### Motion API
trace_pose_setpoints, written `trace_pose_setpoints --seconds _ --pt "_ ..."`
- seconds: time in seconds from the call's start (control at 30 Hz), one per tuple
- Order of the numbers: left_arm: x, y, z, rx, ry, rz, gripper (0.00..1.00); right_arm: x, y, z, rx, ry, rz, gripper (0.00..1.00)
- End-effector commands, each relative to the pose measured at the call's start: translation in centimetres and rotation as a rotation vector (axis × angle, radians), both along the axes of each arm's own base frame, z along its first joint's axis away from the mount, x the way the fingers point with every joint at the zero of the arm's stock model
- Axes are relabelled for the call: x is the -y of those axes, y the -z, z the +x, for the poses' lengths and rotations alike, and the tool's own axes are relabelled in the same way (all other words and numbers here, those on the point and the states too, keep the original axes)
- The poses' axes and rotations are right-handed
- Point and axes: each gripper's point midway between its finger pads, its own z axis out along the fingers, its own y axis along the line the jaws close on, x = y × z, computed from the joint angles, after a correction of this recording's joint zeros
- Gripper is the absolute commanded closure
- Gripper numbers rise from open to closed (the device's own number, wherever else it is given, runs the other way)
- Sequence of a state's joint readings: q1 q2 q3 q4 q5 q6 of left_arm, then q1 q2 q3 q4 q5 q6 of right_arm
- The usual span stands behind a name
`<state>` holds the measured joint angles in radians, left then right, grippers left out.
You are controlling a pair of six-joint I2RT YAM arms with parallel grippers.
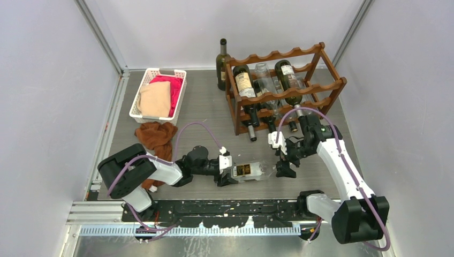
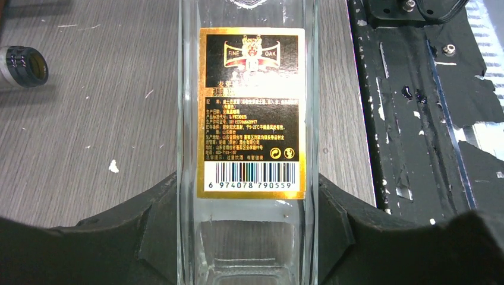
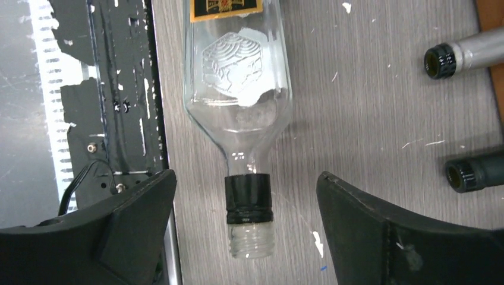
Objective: Put the wine bottle on the wine rack
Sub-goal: Pick up the wine bottle from the center of the board.
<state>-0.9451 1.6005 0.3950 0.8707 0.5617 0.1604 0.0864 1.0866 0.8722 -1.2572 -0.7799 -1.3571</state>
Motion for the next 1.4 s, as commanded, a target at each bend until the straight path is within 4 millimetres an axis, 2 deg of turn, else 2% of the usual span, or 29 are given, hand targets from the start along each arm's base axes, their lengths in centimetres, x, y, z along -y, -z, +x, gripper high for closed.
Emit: trace_pose_setpoints --seconds 0.0,0.27,0.47,0.63,0.77,0.83,0.93,1.0,1.03,1.07,1.13,1.17,1.23,1.27,1.3,1.37 --pt "1.7 -5.5 0.9 0.120 0.014 -0.175 1.00 -1.8 -0.9 1.5 0.069 0.000 0.074 0.02" --pt "1.8 -6.1 1.1 0.115 -0.003 -0.202 1.00 -3.5 0.9 1.9 0.058 -0.033 0.068 0.00" --pt "2.0 -6.2 1.1 0.102 0.002 -0.212 1.00 -4.7 2.2 1.2 0.041 -0.093 0.068 0.00" --pt "2.1 -6.3 0.9 0.092 0.011 -0.223 1.00 -4.9 3.1 1.8 0.060 -0.093 0.051 0.00" --pt "2.2 -6.2 0.8 0.088 0.016 -0.223 1.00 -5.2 3.6 1.2 0.062 -0.135 0.063 0.02" --pt "2.2 -6.2 0.8 0.087 0.017 -0.223 1.00 -5.3 3.7 1.2 0.064 -0.139 0.065 0.07" --pt "2.2 -6.1 0.6 0.078 0.023 -0.222 1.00 -5.5 3.3 1.0 0.059 -0.141 0.081 0.21" --pt "2.3 -6.2 0.6 0.068 0.022 -0.224 1.00 -5.6 3.1 0.9 0.048 -0.141 0.084 0.41" --pt "2.3 -6.3 0.6 0.060 0.021 -0.226 1.00 -5.5 3.0 0.9 0.045 -0.141 0.080 0.55" --pt "2.3 -6.4 0.6 0.046 0.014 -0.230 0.96 -5.5 3.0 0.8 0.039 -0.142 0.075 0.67" --pt "2.3 -6.7 0.5 0.016 0.004 -0.242 0.66 -5.3 2.8 0.7 0.033 -0.139 0.062 0.88" --pt "2.3 -7.0 0.3 0.003 0.009 -0.253 0.51 -5.2 2.5 0.6 0.031 -0.134 0.057 0.93" --pt "2.2 -7.7 -0.4 -0.044 0.025 -0.272 0.26 -5.1 1.8 0.4 0.020 -0.119 0.057 0.98" --pt "2.1 -8.1 -0.8 -0.064 0.035 -0.282 0.05 -5.1 1.3 0.2 0.015 -0.116 0.061 0.99" --pt "2.0 -8.6 -1.3 -0.084 0.052 -0.296 0.01 -4.9 0.8 -0.2 -0.001 -0.113 0.062 0.99" --pt "1.7 -10.0 -2.0 -0.120 0.076 -0.321 0.00 -4.8 -0.3 -0.7 -0.018 -0.107 0.070 0.99"
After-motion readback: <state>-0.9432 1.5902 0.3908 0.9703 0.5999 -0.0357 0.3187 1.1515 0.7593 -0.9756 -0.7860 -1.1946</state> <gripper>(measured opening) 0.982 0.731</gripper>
